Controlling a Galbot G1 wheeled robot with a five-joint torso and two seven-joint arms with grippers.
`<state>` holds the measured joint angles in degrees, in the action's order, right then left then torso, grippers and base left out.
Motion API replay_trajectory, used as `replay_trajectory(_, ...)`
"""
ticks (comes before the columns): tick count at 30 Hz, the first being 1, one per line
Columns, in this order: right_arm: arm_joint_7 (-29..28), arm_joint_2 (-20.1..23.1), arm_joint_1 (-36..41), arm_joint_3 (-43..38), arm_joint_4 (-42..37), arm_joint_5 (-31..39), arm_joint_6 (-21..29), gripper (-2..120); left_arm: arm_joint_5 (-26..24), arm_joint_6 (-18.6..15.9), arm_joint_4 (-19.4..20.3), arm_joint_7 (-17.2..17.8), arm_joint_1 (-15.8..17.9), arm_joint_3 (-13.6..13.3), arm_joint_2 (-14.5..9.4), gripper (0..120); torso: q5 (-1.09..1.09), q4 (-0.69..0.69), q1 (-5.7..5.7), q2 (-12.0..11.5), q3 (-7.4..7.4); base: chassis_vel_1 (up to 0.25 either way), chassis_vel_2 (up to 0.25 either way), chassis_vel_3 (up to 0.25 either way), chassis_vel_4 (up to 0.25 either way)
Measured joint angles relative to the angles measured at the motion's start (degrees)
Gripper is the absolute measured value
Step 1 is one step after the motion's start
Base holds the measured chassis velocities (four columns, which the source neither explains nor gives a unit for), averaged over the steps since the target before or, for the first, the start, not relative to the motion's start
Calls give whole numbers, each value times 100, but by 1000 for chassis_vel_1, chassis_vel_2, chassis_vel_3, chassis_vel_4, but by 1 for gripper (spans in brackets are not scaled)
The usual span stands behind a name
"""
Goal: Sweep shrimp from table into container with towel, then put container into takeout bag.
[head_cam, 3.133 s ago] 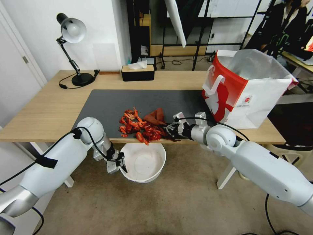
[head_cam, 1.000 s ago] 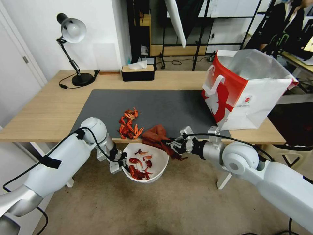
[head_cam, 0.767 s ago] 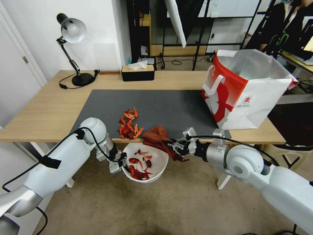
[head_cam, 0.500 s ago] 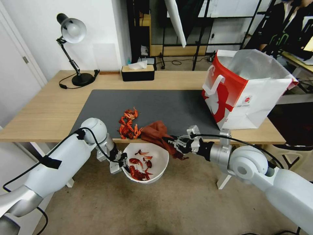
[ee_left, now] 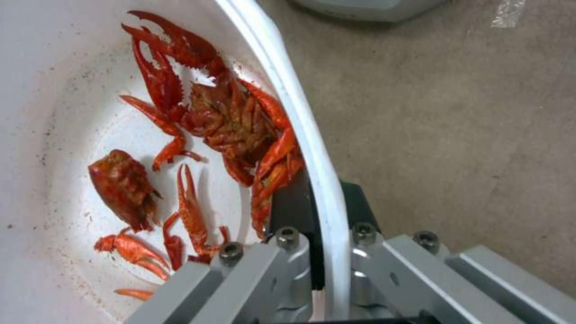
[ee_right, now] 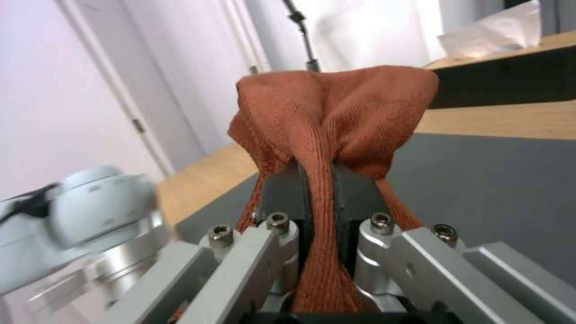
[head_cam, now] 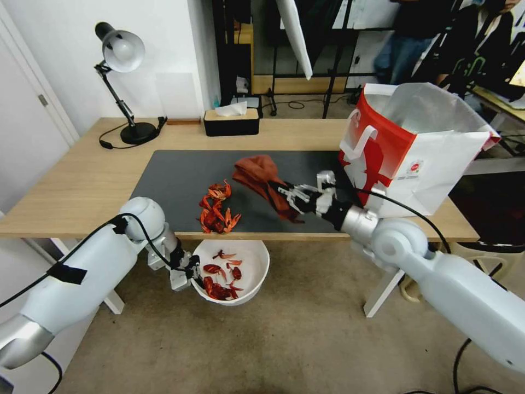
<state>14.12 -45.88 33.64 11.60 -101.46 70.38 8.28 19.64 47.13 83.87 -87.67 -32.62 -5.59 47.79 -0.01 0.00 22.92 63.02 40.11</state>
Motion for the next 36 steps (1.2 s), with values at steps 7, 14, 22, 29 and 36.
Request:
replay_trajectory(7, -162, -518, -630, 411, 687, -76, 7, 5, -37, 0, -13, 0, -89, 92, -88, 0, 1, 0, 0, 0, 0, 0, 0, 0, 0)
replay_trajectory(14, -23, -972, -1270, 713, 1378, -115, 86, 5, -43, 0, -11, 0, -173, 161, -123, 0, -2, 0, 0, 0, 0, 0, 0, 0, 0)
replay_trajectory(22, 136, -1283, -1726, 946, 1904, -133, 163, 5, -44, 0, 11, 0, -227, 221, -142, 0, -1, 2, 1, 0, 0, 0, 0, 0, 0)
replay_trajectory(29, 592, -1779, -2396, 1418, 2844, -227, 231, 5, -58, 0, 133, 1, -473, 473, -250, 0, 0, 0, 1, 0, 0, 0, 0, 0, 0)
replay_trajectory(36, 1127, -2237, -2934, 1900, 3962, -491, 247, 5, -170, 0, 159, 1, -636, 632, -361, 0, 1, -4, 0, 0, 0, 0, 0, 0, 0)
